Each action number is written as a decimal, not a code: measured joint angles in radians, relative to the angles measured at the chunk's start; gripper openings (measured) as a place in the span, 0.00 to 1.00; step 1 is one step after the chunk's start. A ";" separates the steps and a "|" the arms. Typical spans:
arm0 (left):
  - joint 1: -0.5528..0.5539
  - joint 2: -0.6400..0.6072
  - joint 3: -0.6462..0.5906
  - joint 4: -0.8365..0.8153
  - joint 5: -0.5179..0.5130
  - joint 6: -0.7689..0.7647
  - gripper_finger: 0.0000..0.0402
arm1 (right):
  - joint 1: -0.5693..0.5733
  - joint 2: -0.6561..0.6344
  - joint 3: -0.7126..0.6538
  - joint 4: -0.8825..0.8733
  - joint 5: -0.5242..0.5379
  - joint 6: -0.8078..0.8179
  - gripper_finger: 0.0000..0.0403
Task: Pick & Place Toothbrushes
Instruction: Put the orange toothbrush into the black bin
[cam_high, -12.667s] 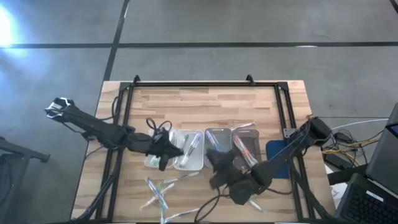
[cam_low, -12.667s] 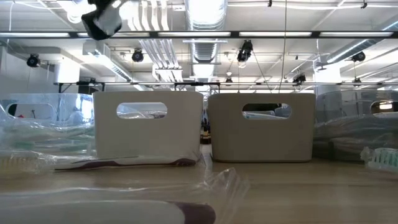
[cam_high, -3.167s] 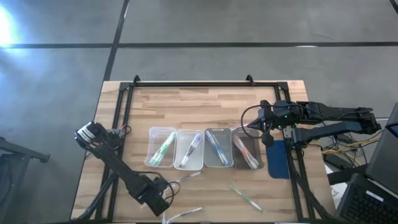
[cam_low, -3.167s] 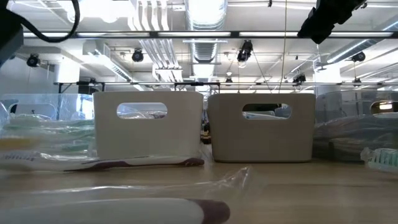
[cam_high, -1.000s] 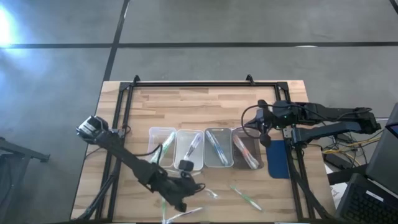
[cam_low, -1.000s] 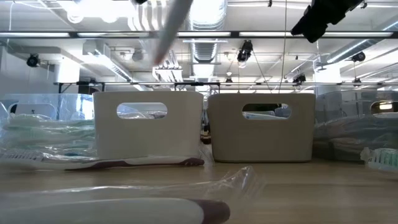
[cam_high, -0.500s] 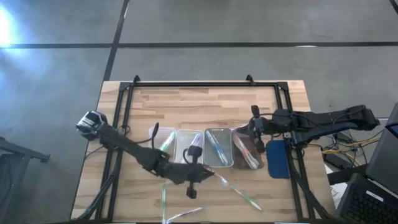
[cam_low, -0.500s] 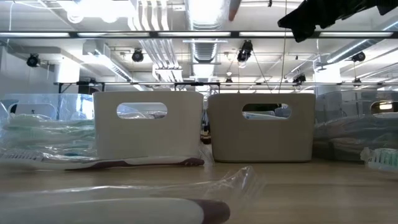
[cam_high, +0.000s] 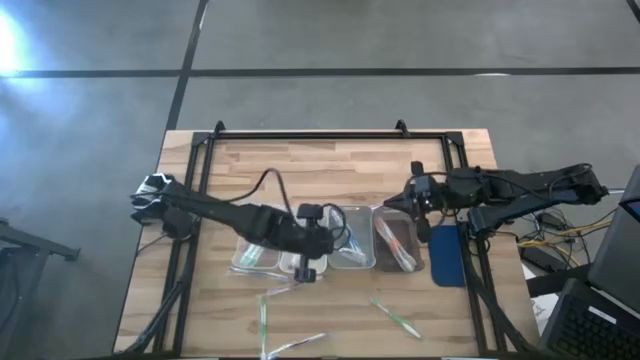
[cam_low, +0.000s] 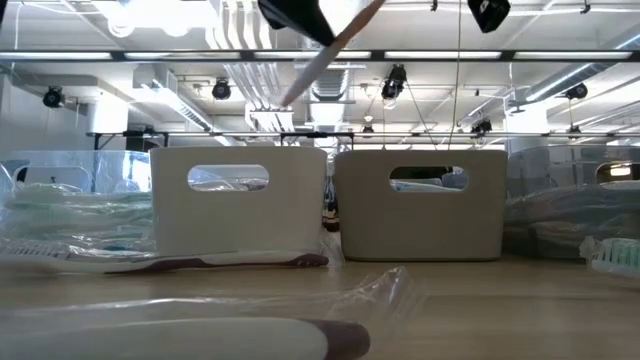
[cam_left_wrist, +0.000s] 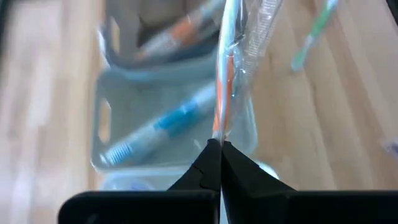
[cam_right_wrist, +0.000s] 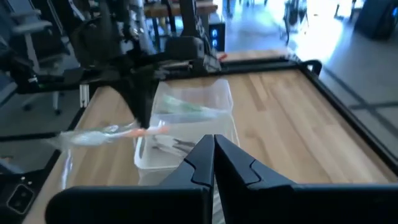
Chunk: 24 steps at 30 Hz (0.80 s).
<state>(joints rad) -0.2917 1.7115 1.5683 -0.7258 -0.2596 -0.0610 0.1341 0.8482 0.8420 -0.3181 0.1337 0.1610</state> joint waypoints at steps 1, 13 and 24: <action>0.012 0.006 0.022 -0.049 0.030 -0.015 0.00 | 0.003 0.016 0.026 -0.025 0.000 0.011 0.02; 0.022 0.002 0.087 -0.031 -0.012 0.115 0.00 | 0.187 0.261 0.204 -0.138 0.269 -0.087 0.02; -0.001 -0.111 -0.003 0.305 0.037 0.245 0.00 | 0.458 0.227 0.116 -0.105 0.542 -0.029 0.02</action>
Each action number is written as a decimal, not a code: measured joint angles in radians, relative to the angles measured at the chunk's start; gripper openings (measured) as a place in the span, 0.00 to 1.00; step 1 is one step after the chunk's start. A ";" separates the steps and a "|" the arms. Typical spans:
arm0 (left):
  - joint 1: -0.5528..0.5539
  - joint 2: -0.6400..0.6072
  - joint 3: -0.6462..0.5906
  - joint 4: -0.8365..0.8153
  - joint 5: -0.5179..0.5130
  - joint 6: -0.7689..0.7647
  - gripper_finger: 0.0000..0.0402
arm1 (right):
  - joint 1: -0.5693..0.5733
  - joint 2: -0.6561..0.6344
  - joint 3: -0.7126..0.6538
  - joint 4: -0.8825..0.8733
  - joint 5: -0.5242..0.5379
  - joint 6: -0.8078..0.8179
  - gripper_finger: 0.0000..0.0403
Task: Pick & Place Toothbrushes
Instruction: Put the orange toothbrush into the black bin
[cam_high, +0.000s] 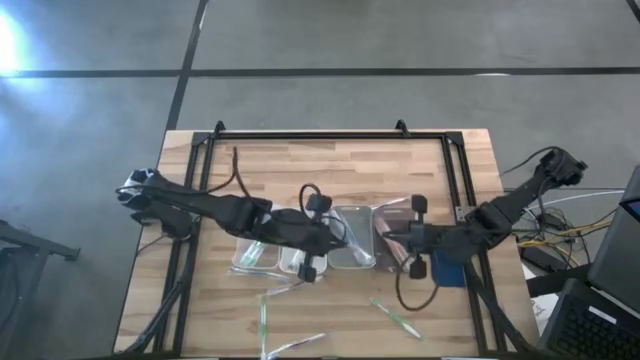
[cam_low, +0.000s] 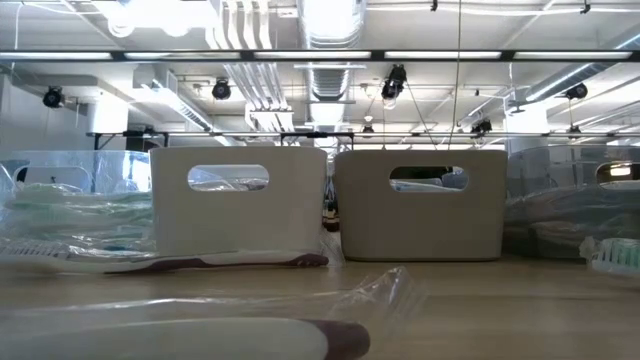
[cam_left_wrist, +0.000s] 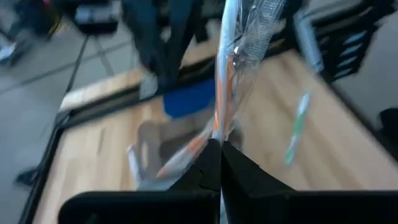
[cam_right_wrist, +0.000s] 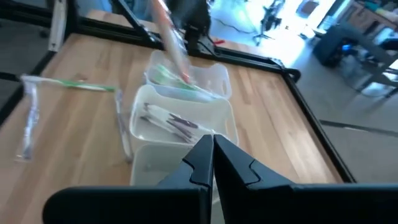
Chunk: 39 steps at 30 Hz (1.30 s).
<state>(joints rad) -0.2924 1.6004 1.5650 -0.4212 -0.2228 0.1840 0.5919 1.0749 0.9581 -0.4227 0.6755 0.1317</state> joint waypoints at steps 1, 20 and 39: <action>0.000 -0.001 -0.010 0.034 0.021 0.009 0.00 | 0.016 -0.001 -0.010 0.000 0.024 0.007 0.02; 0.005 0.052 -0.032 -0.175 0.051 -0.142 0.00 | 0.020 0.010 0.122 0.079 -0.013 0.066 0.02; 0.081 0.093 0.068 -0.553 0.137 -0.454 0.00 | -0.063 0.404 0.569 -0.388 -0.124 0.126 0.02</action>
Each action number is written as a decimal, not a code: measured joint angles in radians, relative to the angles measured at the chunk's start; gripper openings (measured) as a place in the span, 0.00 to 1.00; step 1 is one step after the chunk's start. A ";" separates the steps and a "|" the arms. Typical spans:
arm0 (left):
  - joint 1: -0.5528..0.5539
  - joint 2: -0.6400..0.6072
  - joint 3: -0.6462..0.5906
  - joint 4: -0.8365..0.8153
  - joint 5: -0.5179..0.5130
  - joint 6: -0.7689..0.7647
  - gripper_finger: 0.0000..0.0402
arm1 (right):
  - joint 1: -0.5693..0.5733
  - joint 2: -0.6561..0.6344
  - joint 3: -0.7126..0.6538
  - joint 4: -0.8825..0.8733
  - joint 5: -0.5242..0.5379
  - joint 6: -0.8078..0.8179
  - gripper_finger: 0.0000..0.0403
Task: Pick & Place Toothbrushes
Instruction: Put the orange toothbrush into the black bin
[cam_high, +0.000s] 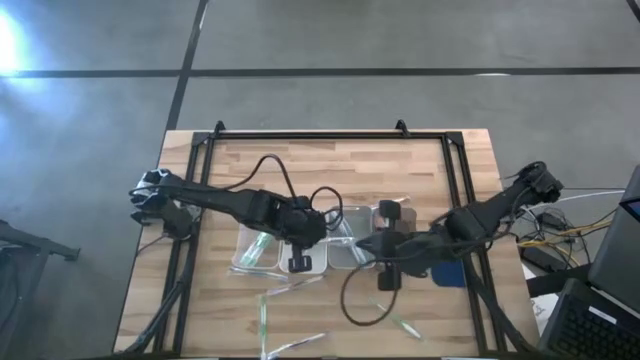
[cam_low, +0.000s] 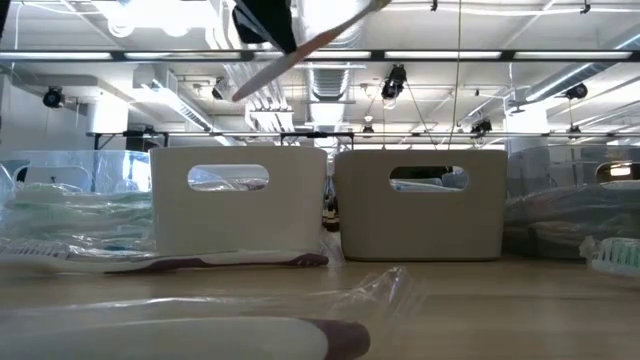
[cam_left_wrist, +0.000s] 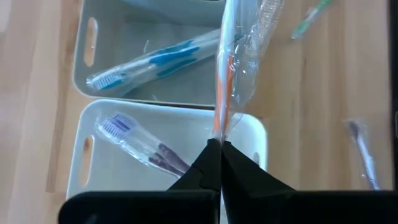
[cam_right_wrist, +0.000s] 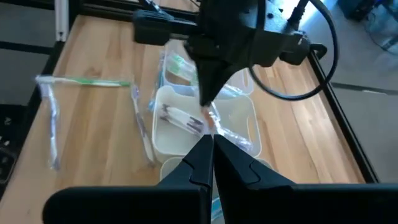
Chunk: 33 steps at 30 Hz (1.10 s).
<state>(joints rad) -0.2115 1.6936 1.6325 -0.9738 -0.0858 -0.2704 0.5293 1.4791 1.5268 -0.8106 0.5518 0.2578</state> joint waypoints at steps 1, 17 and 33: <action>-0.003 0.000 0.009 -0.009 0.000 0.000 0.00 | -0.007 0.010 0.011 0.000 -0.003 0.000 0.02; -0.007 0.052 0.126 -0.088 0.029 -0.004 0.00 | -0.090 0.100 0.136 -0.092 -0.124 -0.002 0.20; -0.007 0.102 0.263 -0.178 0.039 0.017 0.00 | -0.111 0.155 0.156 -0.189 -0.215 0.029 0.42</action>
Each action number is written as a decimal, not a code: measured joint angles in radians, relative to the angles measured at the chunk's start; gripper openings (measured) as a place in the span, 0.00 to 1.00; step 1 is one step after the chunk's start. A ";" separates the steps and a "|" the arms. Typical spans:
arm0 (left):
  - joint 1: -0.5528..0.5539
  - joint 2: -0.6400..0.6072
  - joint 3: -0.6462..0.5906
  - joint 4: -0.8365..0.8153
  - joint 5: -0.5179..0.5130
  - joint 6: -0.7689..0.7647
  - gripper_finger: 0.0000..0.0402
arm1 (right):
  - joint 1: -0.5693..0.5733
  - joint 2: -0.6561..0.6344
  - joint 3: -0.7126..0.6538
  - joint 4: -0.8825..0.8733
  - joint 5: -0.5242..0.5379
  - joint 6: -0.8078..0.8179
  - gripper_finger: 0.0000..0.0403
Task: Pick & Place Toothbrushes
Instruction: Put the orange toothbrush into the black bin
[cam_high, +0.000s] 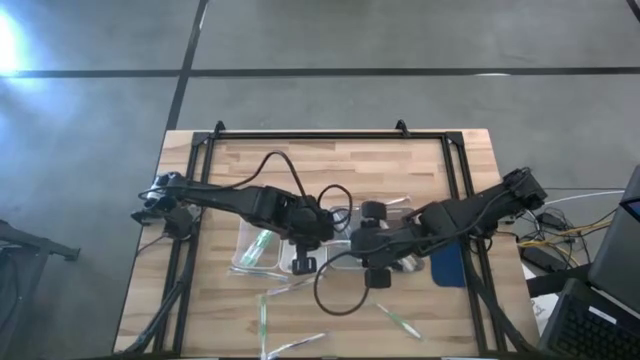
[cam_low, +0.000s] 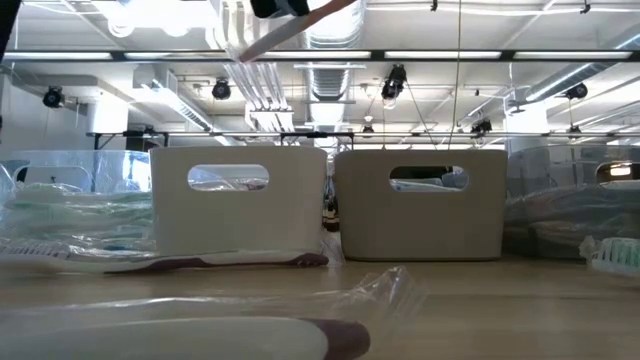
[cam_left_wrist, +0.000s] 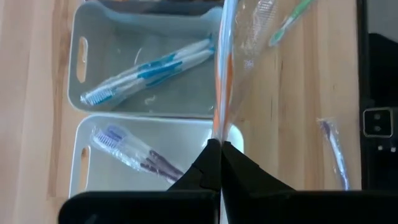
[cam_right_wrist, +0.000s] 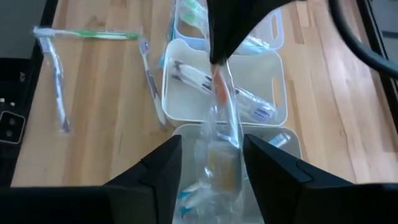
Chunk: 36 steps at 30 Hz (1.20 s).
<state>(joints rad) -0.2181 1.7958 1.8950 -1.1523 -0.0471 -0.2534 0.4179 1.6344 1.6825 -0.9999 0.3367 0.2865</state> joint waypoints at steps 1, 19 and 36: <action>0.000 0.000 0.001 -0.008 0.000 -0.002 0.00 | 0.000 -0.001 0.000 -0.001 0.000 0.006 0.42; -0.001 0.000 0.001 0.016 0.029 0.024 0.00 | -0.011 0.003 -0.003 -0.044 -0.004 0.001 0.21; -0.001 -0.001 0.001 0.013 0.030 0.023 0.01 | -0.011 0.004 -0.003 -0.030 -0.005 -0.006 0.19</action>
<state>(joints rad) -0.2195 1.7950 1.8961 -1.1396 -0.0174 -0.2302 0.4072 1.6382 1.6791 -1.0301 0.3313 0.2806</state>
